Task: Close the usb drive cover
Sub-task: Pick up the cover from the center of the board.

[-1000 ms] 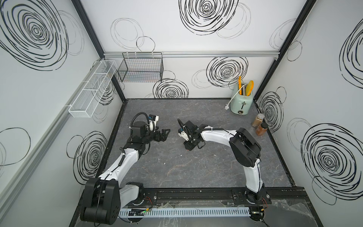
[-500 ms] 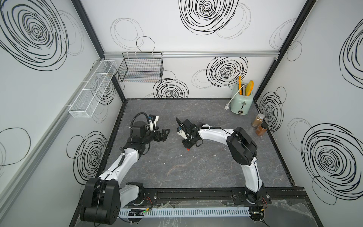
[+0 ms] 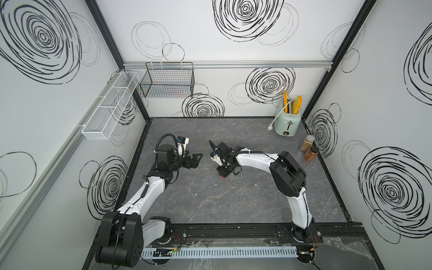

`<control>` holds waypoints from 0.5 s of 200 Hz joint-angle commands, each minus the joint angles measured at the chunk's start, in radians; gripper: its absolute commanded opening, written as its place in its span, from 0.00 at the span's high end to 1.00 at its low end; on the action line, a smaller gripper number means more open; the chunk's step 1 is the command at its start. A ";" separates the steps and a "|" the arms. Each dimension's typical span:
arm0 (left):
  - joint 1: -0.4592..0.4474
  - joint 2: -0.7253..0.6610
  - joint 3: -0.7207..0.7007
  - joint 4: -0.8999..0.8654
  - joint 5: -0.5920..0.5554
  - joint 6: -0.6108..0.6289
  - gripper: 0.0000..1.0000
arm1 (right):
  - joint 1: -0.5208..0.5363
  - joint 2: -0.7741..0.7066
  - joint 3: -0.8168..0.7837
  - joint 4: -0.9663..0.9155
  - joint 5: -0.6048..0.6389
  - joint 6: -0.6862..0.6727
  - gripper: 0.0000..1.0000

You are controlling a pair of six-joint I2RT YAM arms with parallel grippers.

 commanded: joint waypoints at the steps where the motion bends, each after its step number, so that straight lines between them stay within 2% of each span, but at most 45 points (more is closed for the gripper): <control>1: -0.001 -0.008 -0.008 0.040 0.010 0.020 0.02 | 0.007 -0.018 -0.040 -0.056 0.015 -0.006 0.62; 100: -0.002 0.001 -0.005 0.038 0.011 0.018 0.02 | 0.010 -0.005 -0.029 -0.058 0.011 -0.025 0.70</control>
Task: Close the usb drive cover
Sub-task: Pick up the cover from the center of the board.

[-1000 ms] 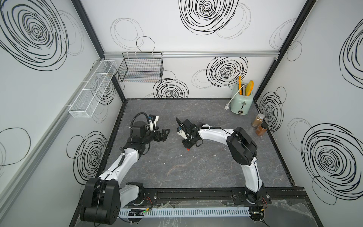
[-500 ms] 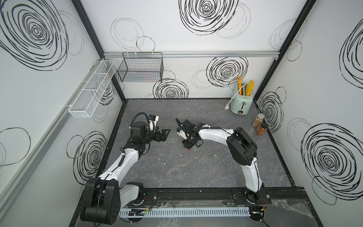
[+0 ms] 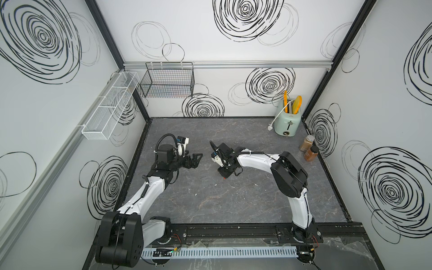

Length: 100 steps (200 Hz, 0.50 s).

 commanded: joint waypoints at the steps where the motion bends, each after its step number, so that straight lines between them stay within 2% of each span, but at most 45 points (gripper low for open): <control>1: -0.002 0.002 -0.005 0.037 0.011 0.018 0.02 | 0.009 0.009 -0.006 -0.062 0.001 -0.016 0.70; 100: -0.011 0.009 0.012 0.019 0.003 0.025 0.02 | 0.011 -0.013 0.028 -0.033 0.006 -0.029 0.78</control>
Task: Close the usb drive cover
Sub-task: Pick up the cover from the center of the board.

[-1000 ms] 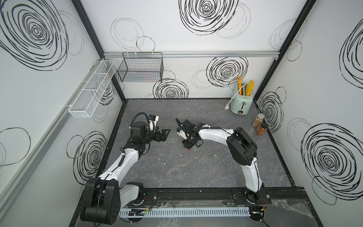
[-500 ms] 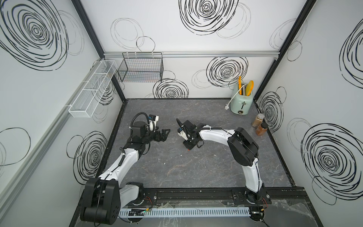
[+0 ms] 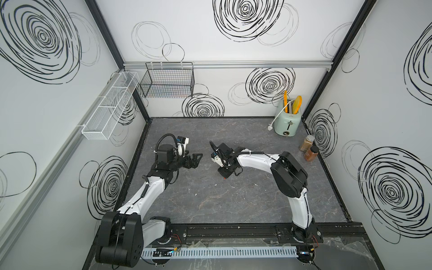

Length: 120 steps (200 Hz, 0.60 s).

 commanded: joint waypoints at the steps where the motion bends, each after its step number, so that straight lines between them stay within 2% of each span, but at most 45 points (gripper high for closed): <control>1: -0.011 0.009 0.013 0.019 0.003 0.025 0.02 | 0.009 -0.013 0.026 -0.031 -0.001 -0.014 0.78; 55: -0.043 0.053 0.045 -0.008 0.026 0.012 0.02 | -0.011 -0.139 -0.015 0.061 -0.035 -0.058 0.81; 73: -0.053 0.071 0.052 -0.006 0.065 -0.013 0.00 | -0.031 -0.211 -0.071 0.106 -0.054 -0.074 0.82; 120: -0.104 0.123 0.069 0.016 0.214 -0.107 0.06 | -0.087 -0.445 -0.300 0.282 -0.099 -0.149 0.83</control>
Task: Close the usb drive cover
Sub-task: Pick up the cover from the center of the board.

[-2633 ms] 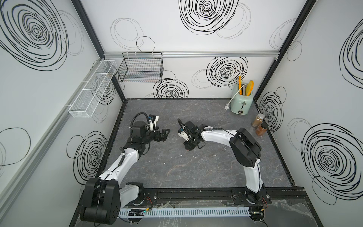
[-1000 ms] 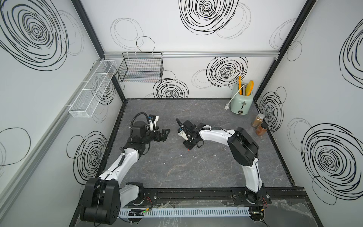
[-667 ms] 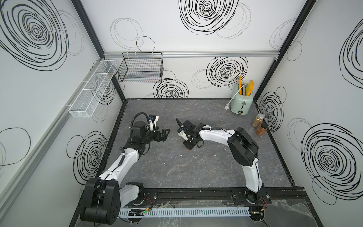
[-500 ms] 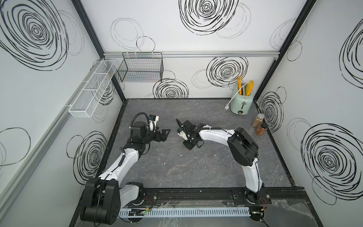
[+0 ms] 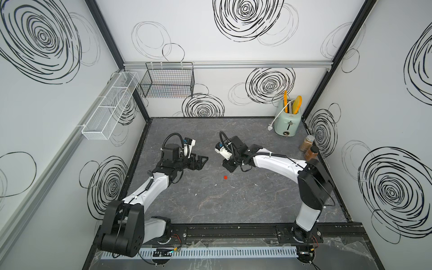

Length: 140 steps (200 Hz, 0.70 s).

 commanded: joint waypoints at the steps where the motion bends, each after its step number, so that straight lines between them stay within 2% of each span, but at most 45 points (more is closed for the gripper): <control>1: -0.029 0.026 0.041 0.036 0.120 -0.062 0.06 | -0.022 -0.105 -0.109 0.120 -0.036 -0.069 0.83; 33: -0.065 0.064 0.057 0.074 0.232 -0.168 0.15 | -0.028 -0.287 -0.321 0.311 -0.077 -0.156 0.85; 80: -0.191 0.104 0.063 0.084 0.314 -0.166 0.19 | -0.042 -0.475 -0.602 0.604 -0.141 -0.242 0.86; 110: -0.246 0.130 0.073 0.090 0.333 -0.178 0.20 | -0.045 -0.520 -0.684 0.677 -0.151 -0.294 0.87; 140: -0.278 0.183 0.104 0.087 0.338 -0.196 0.25 | -0.041 -0.513 -0.698 0.697 -0.178 -0.308 0.87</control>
